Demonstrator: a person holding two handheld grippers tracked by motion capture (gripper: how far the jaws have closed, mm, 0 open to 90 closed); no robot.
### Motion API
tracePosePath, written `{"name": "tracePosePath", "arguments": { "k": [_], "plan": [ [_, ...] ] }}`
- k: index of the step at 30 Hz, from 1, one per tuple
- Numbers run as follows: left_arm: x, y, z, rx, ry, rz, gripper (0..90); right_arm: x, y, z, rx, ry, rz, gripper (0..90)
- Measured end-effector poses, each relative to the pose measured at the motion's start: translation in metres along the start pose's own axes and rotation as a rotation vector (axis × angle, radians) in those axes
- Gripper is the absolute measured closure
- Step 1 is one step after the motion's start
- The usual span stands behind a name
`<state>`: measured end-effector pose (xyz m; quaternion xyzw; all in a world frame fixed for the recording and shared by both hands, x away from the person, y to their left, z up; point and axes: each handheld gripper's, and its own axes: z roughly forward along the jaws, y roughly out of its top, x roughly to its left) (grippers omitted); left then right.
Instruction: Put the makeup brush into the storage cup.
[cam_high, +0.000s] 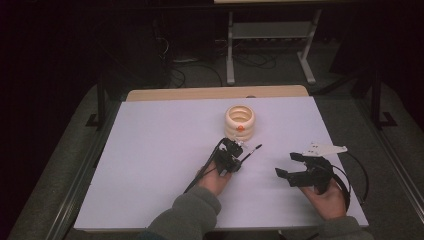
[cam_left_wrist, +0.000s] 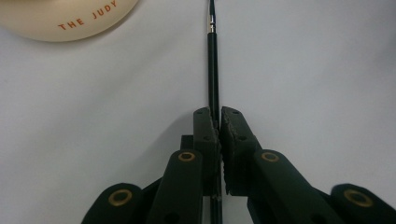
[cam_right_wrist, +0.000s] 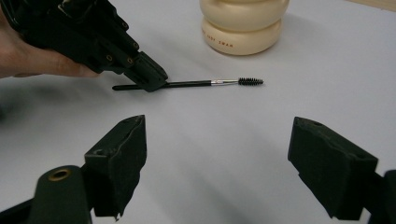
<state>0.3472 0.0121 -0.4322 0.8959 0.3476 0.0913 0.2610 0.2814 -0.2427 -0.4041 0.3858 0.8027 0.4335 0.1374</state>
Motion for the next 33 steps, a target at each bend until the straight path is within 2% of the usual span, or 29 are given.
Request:
{"name": "tracePosePath", "arguments": {
  "k": [9, 12, 18, 23, 28, 30, 32, 33],
  "plan": [
    [0.005, 0.001, -0.001, 0.001, -0.035, -0.015, 85.9, 0.000, -0.001, 0.003, 0.012, 0.004, 0.004, 18.7],
    [0.007, 0.001, -0.002, -0.003, -0.020, -0.010, 85.9, 0.000, -0.002, 0.004, 0.009, 0.008, -0.006, 18.9],
    [0.012, -0.001, -0.009, -0.018, -0.034, -0.022, 86.0, 0.002, -0.001, 0.007, 0.019, 0.014, -0.001, 18.9],
    [0.013, -0.002, -0.007, 0.018, -0.037, -0.009, 86.1, 0.005, 0.000, 0.010, 0.027, 0.021, -0.005, 18.8],
    [0.015, -0.002, -0.005, 0.031, -0.063, -0.024, 85.7, 0.005, 0.000, 0.010, 0.027, 0.021, -0.007, 18.8],
    [0.016, -0.003, -0.005, 0.036, -0.073, -0.021, 84.6, 0.004, -0.001, 0.010, 0.029, 0.021, -0.006, 18.8],
    [0.015, -0.002, -0.006, 0.042, -0.096, -0.027, 78.1, 0.005, -0.001, 0.010, 0.028, 0.021, -0.006, 18.8],
    [0.013, -0.002, -0.006, 0.040, -0.086, -0.014, 76.9, 0.005, -0.001, 0.010, 0.028, 0.021, -0.007, 18.8]
  ]
}}
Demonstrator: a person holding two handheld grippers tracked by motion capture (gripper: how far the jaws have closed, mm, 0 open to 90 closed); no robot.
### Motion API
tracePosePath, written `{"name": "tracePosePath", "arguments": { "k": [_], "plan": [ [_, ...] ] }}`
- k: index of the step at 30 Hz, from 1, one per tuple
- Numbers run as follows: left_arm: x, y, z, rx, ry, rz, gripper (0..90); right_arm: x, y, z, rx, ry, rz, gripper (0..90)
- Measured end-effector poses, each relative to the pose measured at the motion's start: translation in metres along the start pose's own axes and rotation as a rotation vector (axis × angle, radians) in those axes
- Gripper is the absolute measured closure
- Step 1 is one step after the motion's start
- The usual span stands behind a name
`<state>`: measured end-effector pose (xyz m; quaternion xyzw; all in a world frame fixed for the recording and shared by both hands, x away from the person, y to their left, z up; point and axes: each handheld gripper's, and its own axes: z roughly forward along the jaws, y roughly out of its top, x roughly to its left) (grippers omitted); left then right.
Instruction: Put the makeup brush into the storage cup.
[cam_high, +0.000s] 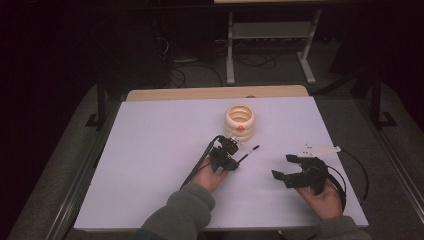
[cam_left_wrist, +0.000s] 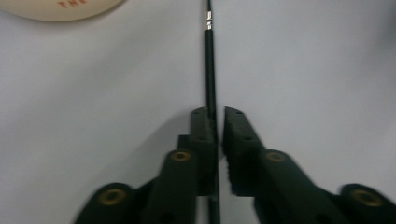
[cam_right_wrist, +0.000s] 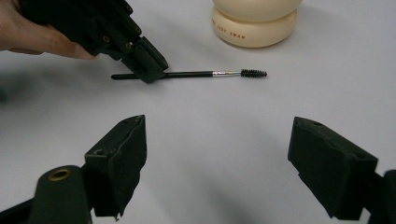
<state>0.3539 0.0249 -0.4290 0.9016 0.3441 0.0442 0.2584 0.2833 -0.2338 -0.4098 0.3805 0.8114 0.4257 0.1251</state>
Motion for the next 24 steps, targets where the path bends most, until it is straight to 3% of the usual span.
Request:
{"name": "tracePosePath", "arguments": {
  "k": [3, 6, 10, 15, 24],
  "plan": [
    [-0.0050, -0.0005, 0.0011, -0.002, 0.044, 0.035, 79.1, 0.0005, 0.0003, 0.0001, 0.000, 0.001, 0.000, 18.8],
    [-0.0032, -0.0005, 0.0011, -0.001, 0.044, 0.035, 85.1, 0.0008, 0.0005, 0.0005, -0.002, 0.001, -0.007, 18.8],
    [-0.0047, -0.0004, 0.0011, -0.002, 0.050, 0.045, 85.9, 0.0006, 0.0005, 0.0010, -0.001, 0.002, -0.010, 18.8],
    [0.0003, -0.0014, -0.0003, -0.009, 0.018, 0.015, 86.0, 0.0009, -0.0002, 0.0017, -0.004, 0.008, 0.002, 18.8],
    [0.0024, -0.0031, -0.0080, -0.023, -0.002, 0.024, 86.1, 0.0019, 0.0001, 0.0029, 0.006, 0.006, -0.004, 18.8]
  ]
}}
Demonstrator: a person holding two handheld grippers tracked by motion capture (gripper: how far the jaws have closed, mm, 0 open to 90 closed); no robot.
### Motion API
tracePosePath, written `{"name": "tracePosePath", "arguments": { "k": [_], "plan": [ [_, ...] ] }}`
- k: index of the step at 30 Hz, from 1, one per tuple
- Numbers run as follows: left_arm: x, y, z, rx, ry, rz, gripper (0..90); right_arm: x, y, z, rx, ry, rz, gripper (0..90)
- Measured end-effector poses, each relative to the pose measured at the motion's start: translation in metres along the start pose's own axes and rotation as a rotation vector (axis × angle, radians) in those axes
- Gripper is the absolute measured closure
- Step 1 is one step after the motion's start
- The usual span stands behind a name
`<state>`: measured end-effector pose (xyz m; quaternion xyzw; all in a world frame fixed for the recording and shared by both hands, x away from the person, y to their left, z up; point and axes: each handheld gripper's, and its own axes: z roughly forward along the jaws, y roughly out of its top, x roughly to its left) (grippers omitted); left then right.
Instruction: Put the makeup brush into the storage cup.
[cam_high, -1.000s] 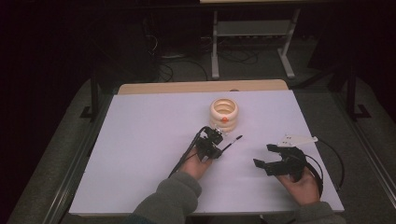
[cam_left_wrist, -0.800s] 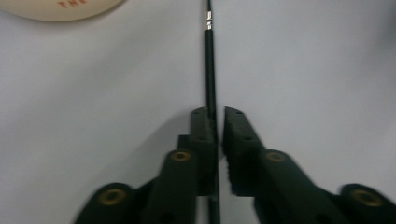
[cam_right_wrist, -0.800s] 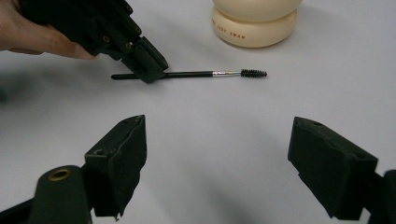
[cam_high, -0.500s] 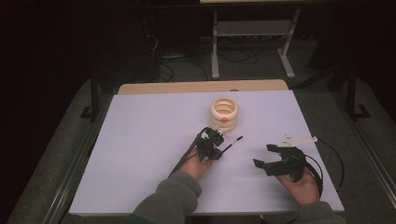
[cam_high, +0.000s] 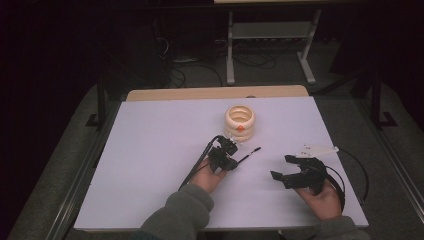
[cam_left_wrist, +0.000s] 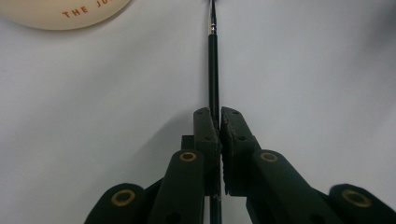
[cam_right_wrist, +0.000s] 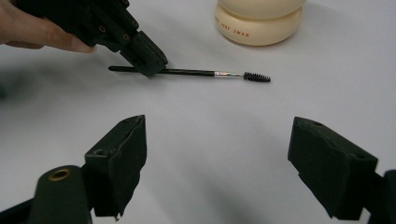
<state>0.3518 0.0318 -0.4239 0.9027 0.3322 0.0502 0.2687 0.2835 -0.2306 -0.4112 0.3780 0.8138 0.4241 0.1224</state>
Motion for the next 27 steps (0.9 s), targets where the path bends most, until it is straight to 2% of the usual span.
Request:
{"name": "tracePosePath", "arguments": {
  "k": [5, 7, 8, 13, 14, 18, 20, 22, 27],
  "plan": [
    [0.002, -0.002, 0.001, 0.010, 0.000, -0.013, 86.1, 0.001, 0.000, 0.002, 0.004, 0.003, -0.006, 18.8],
    [0.002, -0.002, 0.004, 0.039, -0.021, -0.016, 85.9, 0.001, 0.000, 0.002, 0.005, 0.003, -0.005, 18.8],
    [0.002, -0.002, 0.003, 0.035, -0.021, -0.015, 85.7, 0.001, 0.000, 0.002, 0.005, 0.004, -0.004, 18.8],
    [-0.001, 0.001, 0.005, 0.069, -0.014, 0.006, 82.4, 0.001, 0.000, 0.002, 0.008, 0.006, -0.004, 18.8],
    [-0.003, 0.002, 0.005, 0.071, -0.007, 0.004, 81.8, 0.001, 0.000, 0.002, 0.008, 0.007, -0.004, 18.8],
    [-0.008, 0.007, 0.006, 0.111, 0.024, 0.039, 80.9, 0.002, 0.001, 0.003, 0.009, 0.007, -0.006, 18.8],
    [-0.009, 0.007, 0.007, 0.115, 0.030, 0.045, 82.5, 0.002, 0.001, 0.003, 0.012, 0.007, -0.004, 18.8],
    [-0.006, 0.008, 0.007, 0.123, 0.019, 0.042, 85.6, 0.002, 0.001, 0.004, 0.010, 0.009, -0.011, 18.8],
    [-0.007, 0.007, 0.007, 0.113, 0.020, 0.050, 86.0, 0.002, 0.000, 0.004, 0.011, 0.011, -0.005, 18.8]
  ]
}}
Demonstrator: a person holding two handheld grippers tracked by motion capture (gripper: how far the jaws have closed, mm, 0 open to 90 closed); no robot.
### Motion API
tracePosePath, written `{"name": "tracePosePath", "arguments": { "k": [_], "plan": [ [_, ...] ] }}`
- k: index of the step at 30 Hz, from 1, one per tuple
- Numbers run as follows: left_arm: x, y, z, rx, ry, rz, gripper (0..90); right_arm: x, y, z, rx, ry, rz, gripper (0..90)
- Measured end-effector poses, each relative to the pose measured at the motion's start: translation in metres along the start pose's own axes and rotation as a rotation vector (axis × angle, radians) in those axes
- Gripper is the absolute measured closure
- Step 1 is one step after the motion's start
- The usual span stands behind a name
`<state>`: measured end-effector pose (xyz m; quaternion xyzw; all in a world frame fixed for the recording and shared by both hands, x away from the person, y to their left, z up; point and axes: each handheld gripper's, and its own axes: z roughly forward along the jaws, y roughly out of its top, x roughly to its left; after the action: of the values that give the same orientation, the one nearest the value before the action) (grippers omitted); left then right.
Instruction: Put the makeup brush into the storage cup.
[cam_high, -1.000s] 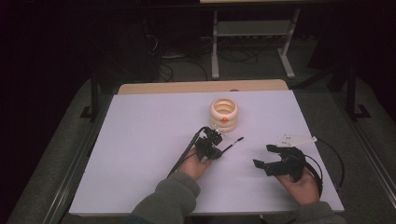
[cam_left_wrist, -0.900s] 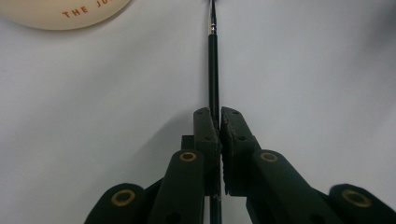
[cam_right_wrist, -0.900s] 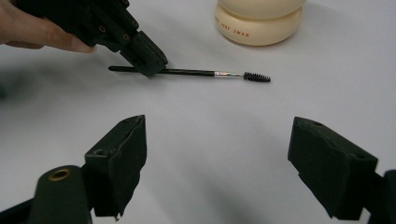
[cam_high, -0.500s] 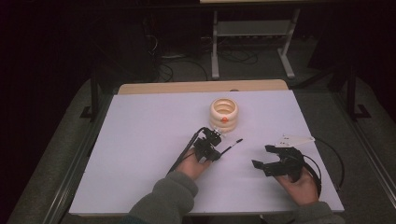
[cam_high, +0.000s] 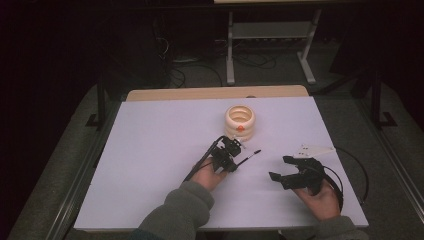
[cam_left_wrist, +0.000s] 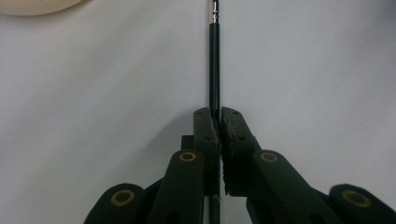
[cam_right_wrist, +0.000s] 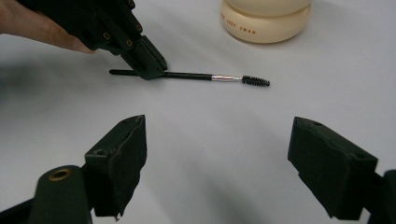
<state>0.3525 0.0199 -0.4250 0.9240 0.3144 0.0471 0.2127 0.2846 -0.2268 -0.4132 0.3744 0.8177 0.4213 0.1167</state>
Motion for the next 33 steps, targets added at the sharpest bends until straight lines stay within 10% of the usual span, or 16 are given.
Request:
{"name": "tracePosePath", "arguments": {
  "k": [17, 33],
  "plan": [
    [0.013, -0.017, -0.020, -0.094, -0.064, -0.022, 86.0, 0.002, 0.000, 0.001, 0.000, 0.010, 0.003, 18.9],
    [0.021, -0.066, -0.072, -0.276, -0.119, -0.040, 86.0, 0.028, 0.021, 0.005, -0.043, 0.123, -0.010, 19.3]
  ]
}}
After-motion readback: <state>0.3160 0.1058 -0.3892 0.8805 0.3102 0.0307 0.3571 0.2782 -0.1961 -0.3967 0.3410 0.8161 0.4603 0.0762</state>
